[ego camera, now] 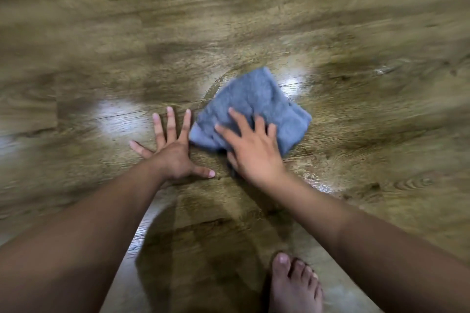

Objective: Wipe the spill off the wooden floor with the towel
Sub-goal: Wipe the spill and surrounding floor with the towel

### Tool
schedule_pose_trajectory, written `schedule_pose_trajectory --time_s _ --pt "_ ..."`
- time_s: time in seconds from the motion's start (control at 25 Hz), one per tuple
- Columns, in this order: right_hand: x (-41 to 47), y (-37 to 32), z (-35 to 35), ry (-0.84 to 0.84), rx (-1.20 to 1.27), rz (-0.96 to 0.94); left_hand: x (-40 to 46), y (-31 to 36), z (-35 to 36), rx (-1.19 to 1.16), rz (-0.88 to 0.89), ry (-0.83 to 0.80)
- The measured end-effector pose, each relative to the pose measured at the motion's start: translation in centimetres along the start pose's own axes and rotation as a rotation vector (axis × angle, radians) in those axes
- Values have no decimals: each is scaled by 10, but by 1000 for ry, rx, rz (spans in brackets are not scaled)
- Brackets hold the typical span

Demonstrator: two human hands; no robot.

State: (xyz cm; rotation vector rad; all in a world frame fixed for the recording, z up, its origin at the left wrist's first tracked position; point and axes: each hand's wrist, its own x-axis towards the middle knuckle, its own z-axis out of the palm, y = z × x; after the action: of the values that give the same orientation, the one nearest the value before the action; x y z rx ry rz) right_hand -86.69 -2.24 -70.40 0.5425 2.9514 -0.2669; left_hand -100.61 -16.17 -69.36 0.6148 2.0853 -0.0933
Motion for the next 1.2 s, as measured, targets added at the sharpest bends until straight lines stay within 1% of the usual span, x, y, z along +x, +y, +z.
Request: schedule_pose_trajectory --time_s 0.04,0.12,0.16,0.24,0.32,0.4,0.48,0.56,0.6,0.68,0.76,0.88,1.0,1.08,1.2 --pt "-30 6 4 -15 12 -40 0 0 0 -3 1 6" --pt "-78 36 9 -8 3 -32 -1 -3 -1 -15 27 -11" --pt "-93 57 9 14 -20 1 -1 -5 -3 -25 46 -29" --pt "-105 98 4 52 -40 135 -1 -8 -7 -54 73 -59" --pt "-97 131 -3 109 -34 292 -3 -9 -9 -67 82 -70" --pt "-69 152 -10 150 -33 432 -4 -6 -7 -57 77 -64" --pt "-25 158 -17 189 -17 550 -4 -2 -3 -42 64 -44" --pt "18 144 -24 197 2 598 -4 -1 1 -22 63 -12" --pt "33 131 -26 182 -10 566 -3 -1 2 -16 61 1" --pt "45 96 -27 142 -29 425 -3 -2 3 -13 57 18" --pt "32 59 -21 114 -28 274 -3 -3 3 -8 59 24" --pt "-26 30 -11 75 -18 72 -2 -6 3 -40 70 28" --pt "-105 40 4 68 -41 -116 0 -6 2 -75 76 20" --pt "-134 57 11 71 -70 -136 0 -5 3 -50 64 28" --pt "-134 58 17 23 -86 -14 -3 -1 7 -2 46 56"
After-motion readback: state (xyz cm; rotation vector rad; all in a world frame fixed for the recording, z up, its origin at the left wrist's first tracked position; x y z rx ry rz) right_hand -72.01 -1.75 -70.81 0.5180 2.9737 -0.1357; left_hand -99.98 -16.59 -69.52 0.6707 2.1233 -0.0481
